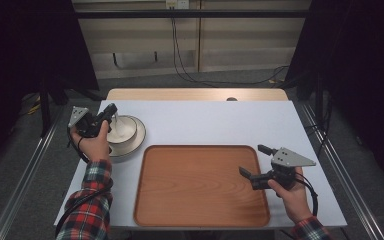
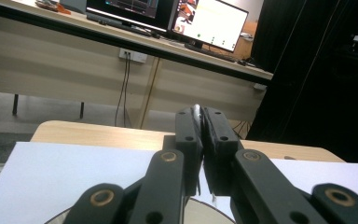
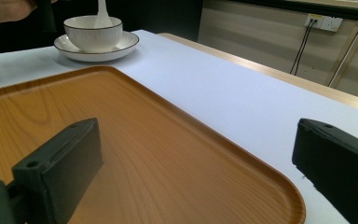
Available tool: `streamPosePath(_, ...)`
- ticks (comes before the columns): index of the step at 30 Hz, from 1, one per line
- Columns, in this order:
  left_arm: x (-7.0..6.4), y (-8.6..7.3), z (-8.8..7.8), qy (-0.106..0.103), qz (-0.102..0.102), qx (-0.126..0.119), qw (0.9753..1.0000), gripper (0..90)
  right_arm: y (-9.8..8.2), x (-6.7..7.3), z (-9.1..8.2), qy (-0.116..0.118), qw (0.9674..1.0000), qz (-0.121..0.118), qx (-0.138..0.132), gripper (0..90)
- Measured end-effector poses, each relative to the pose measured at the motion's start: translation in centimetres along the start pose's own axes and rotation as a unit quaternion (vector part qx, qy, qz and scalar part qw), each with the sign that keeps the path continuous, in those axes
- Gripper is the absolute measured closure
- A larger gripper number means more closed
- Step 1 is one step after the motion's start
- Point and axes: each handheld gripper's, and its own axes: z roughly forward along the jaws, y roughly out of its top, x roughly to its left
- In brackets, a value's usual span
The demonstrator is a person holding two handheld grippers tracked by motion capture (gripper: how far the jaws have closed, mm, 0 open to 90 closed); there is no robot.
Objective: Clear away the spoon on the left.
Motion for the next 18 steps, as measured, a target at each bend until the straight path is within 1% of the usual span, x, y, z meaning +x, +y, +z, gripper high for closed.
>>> streamPosePath(1,0.0,0.0,0.0,0.000,0.000,0.000,1.0000,85.6,0.0,0.1,0.0,-0.006,1.0000,0.000,-0.001,1.2)
streamPosePath(2,0.0,0.0,-0.1,0.002,-0.006,-0.005,1.0000,85.6,0.0,0.1,0.0,-0.005,1.0000,-0.001,-0.003,1.2)
streamPosePath(4,0.1,0.1,-0.2,0.006,-0.003,-0.002,1.0000,85.6,0.0,0.1,0.0,-0.006,1.0000,0.001,-0.004,1.2)
streamPosePath(5,0.2,0.1,-0.3,0.003,-0.001,0.001,1.0000,85.6,0.0,0.1,0.0,-0.006,1.0000,0.001,-0.004,1.2)
streamPosePath(6,0.2,0.2,-0.4,0.002,0.000,-0.001,1.0000,85.6,0.0,0.1,0.0,-0.006,1.0000,0.000,-0.004,1.2)
streamPosePath(7,0.1,0.3,-0.5,0.000,-0.004,-0.003,1.0000,85.6,0.0,0.1,0.0,-0.006,1.0000,0.000,-0.004,1.2)
streamPosePath(8,0.1,0.3,-0.5,0.000,-0.004,-0.003,1.0000,85.6,0.0,0.1,0.0,-0.006,1.0000,0.002,-0.004,1.2)
streamPosePath(9,0.1,0.5,-0.6,-0.005,-0.009,-0.009,0.9999,85.6,0.0,0.1,0.0,-0.006,1.0000,0.002,-0.004,1.2)
streamPosePath(10,0.1,0.6,-0.8,-0.006,-0.007,-0.004,0.9999,85.6,0.0,0.1,0.0,-0.006,1.0000,0.003,-0.005,1.2)
streamPosePath(11,0.1,0.6,-0.8,-0.006,-0.007,-0.004,0.9999,85.6,0.0,0.1,0.0,-0.006,1.0000,0.003,-0.005,1.2)
streamPosePath(12,0.1,0.7,-0.8,-0.005,-0.007,-0.009,0.9999,85.6,0.0,0.1,0.0,-0.005,1.0000,0.003,-0.005,1.2)
streamPosePath(13,0.1,0.8,-0.9,-0.006,-0.007,-0.005,0.9999,85.6,0.0,0.1,0.0,-0.007,1.0000,0.002,-0.004,1.2)
streamPosePath(14,0.0,0.9,-0.9,-0.011,-0.008,-0.009,0.9999,85.7,0.1,0.1,0.0,-0.009,1.0000,0.001,-0.005,1.2)
streamPosePath(15,0.0,1.0,-0.9,-0.009,-0.008,-0.006,0.9999,85.7,0.1,0.1,0.0,-0.009,1.0000,0.001,-0.005,1.2)
streamPosePath(17,-0.2,1.3,-1.0,-0.016,-0.009,-0.008,0.9998,85.7,0.1,0.1,0.0,-0.009,0.9999,-0.003,-0.005,1.2)
streamPosePath(18,-0.3,1.4,-1.0,-0.015,-0.012,-0.012,0.9997,85.7,0.1,0.1,0.0,-0.009,0.9999,-0.002,-0.005,1.2)
